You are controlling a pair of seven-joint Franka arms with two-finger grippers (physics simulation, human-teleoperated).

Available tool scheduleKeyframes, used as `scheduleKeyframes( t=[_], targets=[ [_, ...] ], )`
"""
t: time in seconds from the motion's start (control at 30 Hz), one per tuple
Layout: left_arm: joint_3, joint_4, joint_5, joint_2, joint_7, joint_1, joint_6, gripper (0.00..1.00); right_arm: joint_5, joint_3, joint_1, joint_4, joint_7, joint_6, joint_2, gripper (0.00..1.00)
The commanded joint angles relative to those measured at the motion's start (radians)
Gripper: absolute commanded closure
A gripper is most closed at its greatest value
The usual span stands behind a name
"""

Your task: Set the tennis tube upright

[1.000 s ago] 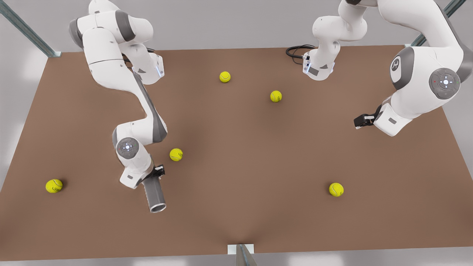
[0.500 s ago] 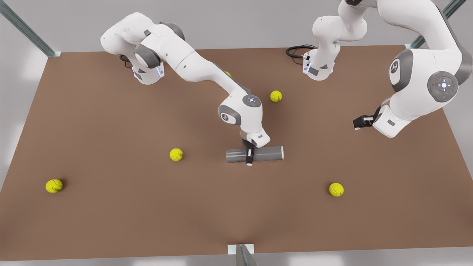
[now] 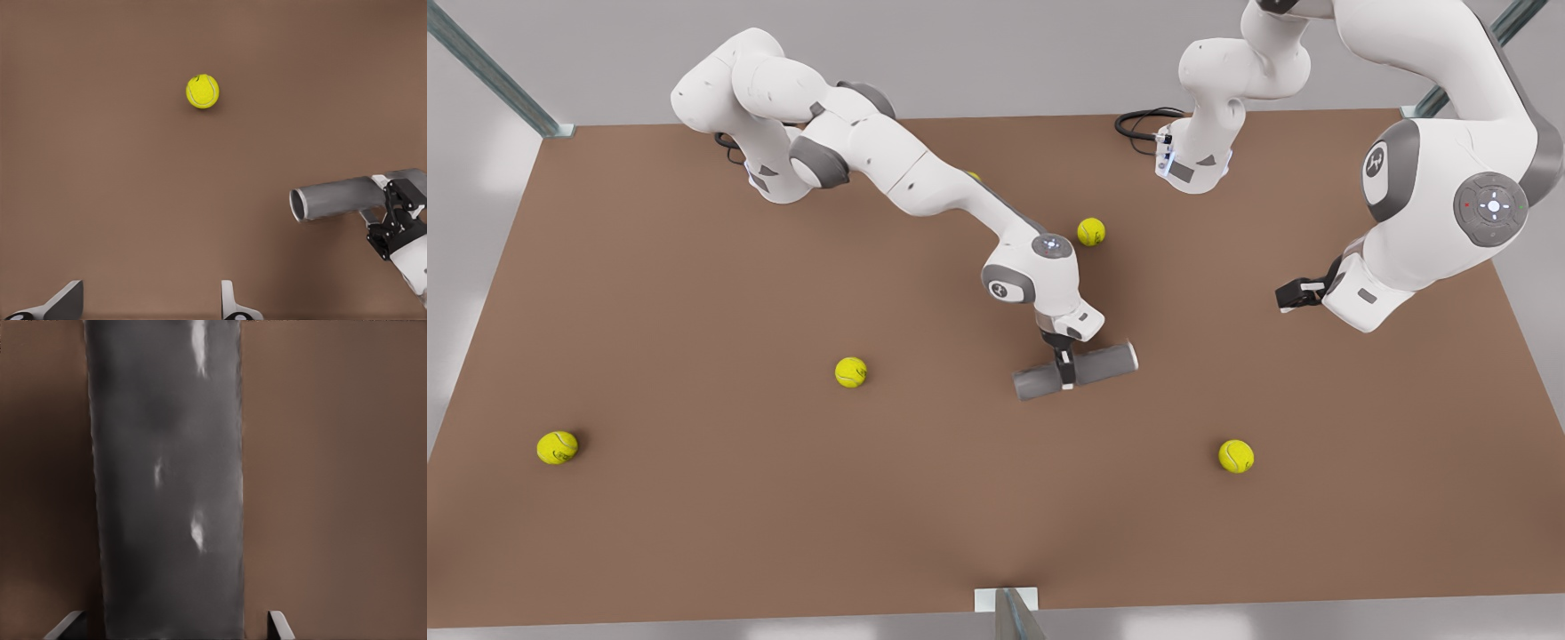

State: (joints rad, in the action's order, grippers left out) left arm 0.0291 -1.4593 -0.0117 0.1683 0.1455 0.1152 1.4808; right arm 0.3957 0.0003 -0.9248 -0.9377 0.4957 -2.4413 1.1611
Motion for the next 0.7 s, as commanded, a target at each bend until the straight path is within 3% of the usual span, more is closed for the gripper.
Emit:
scheduleKeyframes(
  t=[0.0, 0.2, 0.27, 0.3, 0.33, 0.37, 0.43, 0.47, 0.57, 0.67],
  targets=[
    [0.0, 0.0, -0.001, -0.001, 0.002, 0.0, 0.0, 0.0, -0.006, 0.0, 0.0, 0.002, 0.072, -0.018, -0.001, 0.0],
    [-0.014, 0.005, 0.001, -0.012, 0.083, 0.004, -0.002, 0.0, -0.144, 0.007, -0.003, 0.0, 0.073, 0.021, -0.107, 0.0],
    [-0.057, 0.01, 0.002, -0.01, 0.287, 0.006, 0.0, 0.0, -0.346, -0.003, -0.011, -0.003, 0.072, 0.216, -0.247, 0.0],
    [-0.077, 0.02, 0.019, -0.006, 0.393, 0.006, 0.001, 0.0, -0.567, -0.089, 0.026, -0.007, 0.058, 0.44, -0.314, 0.0],
    [-0.089, 0.023, 0.056, 0.01, 0.563, 0.006, 0.01, 0.0, -0.742, -0.233, 0.052, -0.01, 0.057, 0.662, -0.365, 0.0],
    [-0.103, 0.06, 0.081, 0.04, 0.715, 0.008, 0.01, 0.0, -0.819, -0.325, 0.089, -0.01, 0.006, 0.827, -0.396, 0.0],
    [-0.14, 0.112, 0.087, 0.106, 1.07, 0.043, 0.047, 0.0, -0.824, -0.35, 0.227, -0.065, -0.167, 0.979, -0.466, 0.0],
    [-0.14, 0.12, 0.085, 0.151, 1.331, 0.083, 0.076, 0.0, -0.813, -0.349, 0.354, -0.204, -0.279, 0.975, -0.547, 0.0],
    [-0.136, 0.148, 0.05, 0.246, 1.809, 0.175, 0.21, 0.0, -0.535, -0.349, 0.442, -0.363, -0.56, 0.982, -0.728, 0.0],
    [-0.138, 0.165, 0.045, 0.312, 2.118, 0.218, 0.302, 0.0, -0.476, -0.349, 0.564, -0.386, -0.597, 1.104, -0.896, 0.0]
  ],
)
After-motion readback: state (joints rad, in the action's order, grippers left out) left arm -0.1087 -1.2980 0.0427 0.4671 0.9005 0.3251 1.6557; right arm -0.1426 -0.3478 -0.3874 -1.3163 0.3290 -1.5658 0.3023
